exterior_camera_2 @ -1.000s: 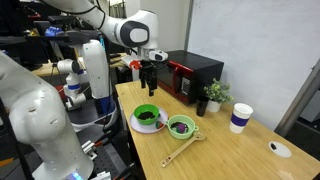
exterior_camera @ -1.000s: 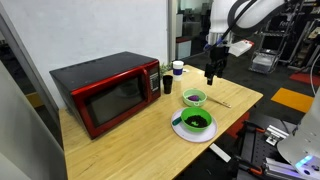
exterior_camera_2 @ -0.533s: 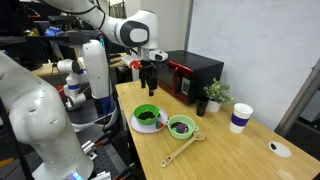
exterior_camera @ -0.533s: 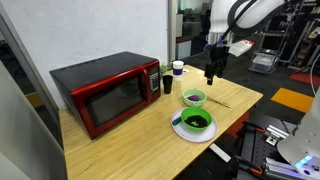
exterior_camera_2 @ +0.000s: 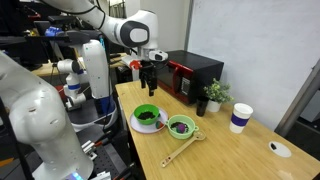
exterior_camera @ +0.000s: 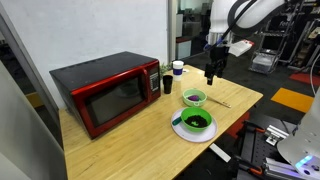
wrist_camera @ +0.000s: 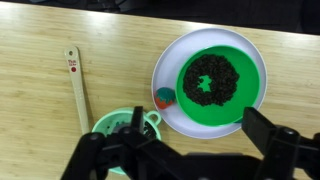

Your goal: Remove the purple grapes from the light green pot and put them on the white plate

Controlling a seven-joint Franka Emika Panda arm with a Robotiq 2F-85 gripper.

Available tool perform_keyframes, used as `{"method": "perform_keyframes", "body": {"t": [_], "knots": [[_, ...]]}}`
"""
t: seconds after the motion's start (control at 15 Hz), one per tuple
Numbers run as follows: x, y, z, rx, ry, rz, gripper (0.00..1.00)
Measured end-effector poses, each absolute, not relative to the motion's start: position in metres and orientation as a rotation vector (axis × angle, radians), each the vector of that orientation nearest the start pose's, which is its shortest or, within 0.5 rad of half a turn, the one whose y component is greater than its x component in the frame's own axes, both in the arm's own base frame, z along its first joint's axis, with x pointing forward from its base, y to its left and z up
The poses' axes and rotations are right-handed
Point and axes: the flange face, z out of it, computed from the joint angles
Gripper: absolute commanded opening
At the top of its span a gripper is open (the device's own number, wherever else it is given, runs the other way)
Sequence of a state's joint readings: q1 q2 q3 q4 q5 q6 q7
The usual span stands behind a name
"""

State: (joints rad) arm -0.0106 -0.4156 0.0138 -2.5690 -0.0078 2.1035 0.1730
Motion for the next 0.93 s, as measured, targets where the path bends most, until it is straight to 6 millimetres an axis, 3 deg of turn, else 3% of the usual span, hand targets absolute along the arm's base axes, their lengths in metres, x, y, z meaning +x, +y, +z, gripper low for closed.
{"method": "perform_keyframes", "body": {"t": [0.4, 0.67, 0.93], "knots": [[0.399, -0.009, 0.406, -3.151, 0.276, 0.061, 1.0], [0.412, -0.047, 0.426, -3.135, 0.286, -0.001, 1.0], [0.439, -0.09, 0.438, -3.126, 0.196, -0.033, 1.0]]}}
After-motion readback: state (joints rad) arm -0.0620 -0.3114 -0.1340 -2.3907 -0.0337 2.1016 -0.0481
